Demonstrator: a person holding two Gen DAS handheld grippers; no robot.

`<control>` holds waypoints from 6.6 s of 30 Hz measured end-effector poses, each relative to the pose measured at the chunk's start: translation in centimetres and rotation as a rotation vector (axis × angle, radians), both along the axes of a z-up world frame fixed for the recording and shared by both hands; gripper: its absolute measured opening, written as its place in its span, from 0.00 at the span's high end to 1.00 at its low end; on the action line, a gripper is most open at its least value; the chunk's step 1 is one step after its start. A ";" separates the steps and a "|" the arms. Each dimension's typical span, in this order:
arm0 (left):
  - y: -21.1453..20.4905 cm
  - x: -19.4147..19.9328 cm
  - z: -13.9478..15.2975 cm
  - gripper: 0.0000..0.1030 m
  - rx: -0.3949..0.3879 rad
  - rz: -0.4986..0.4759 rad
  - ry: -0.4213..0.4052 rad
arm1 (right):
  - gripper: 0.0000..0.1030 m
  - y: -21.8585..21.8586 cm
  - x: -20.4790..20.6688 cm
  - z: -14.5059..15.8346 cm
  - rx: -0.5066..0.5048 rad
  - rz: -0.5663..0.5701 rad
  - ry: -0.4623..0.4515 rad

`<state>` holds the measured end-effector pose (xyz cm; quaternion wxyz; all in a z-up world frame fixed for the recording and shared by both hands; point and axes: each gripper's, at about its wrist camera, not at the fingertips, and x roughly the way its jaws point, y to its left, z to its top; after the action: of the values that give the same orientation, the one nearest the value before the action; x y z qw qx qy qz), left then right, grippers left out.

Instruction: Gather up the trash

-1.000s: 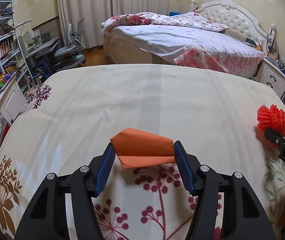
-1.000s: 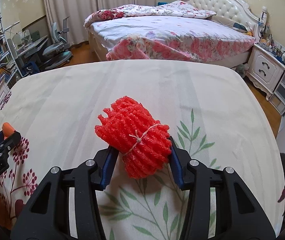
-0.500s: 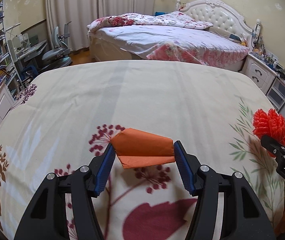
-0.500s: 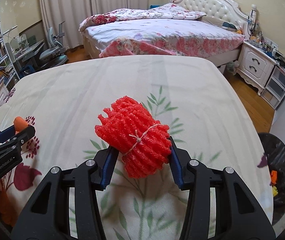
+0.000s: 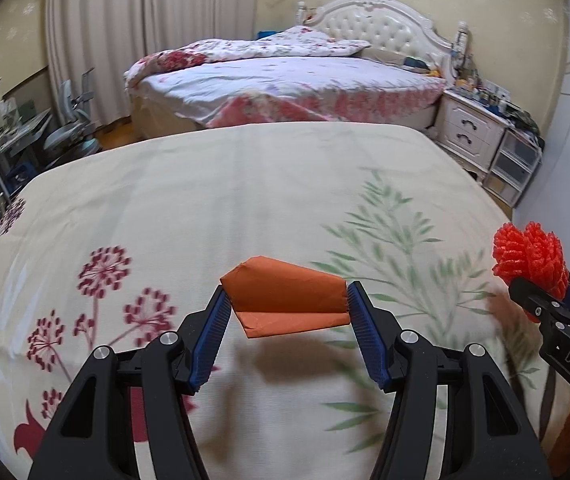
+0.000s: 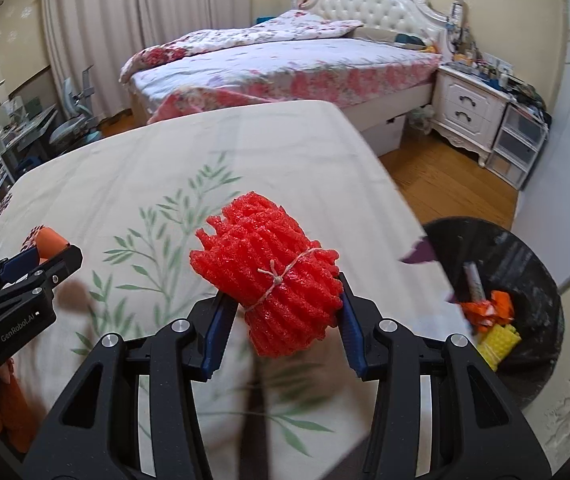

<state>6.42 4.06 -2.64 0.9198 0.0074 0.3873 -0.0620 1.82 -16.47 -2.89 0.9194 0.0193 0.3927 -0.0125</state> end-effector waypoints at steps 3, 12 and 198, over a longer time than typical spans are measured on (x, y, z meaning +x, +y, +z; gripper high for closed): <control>-2.3 -0.1 0.3 0.43 -0.003 -0.048 -0.010 | 0.55 -2.2 -0.6 0.2 -0.004 -0.054 -0.014; -9.3 -0.9 0.7 0.43 -0.006 -0.191 -0.030 | 0.55 -8.7 -2.3 0.0 -0.001 -0.208 -0.032; -13.5 -6.4 4.1 0.19 -0.013 -0.276 -0.189 | 0.21 -11.1 -9.6 3.2 -0.115 -0.419 -0.183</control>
<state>0.02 -9.40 1.49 0.9349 0.0602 0.2941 -0.1892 -7.79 -27.56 0.35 0.9281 0.0491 0.2937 -0.2238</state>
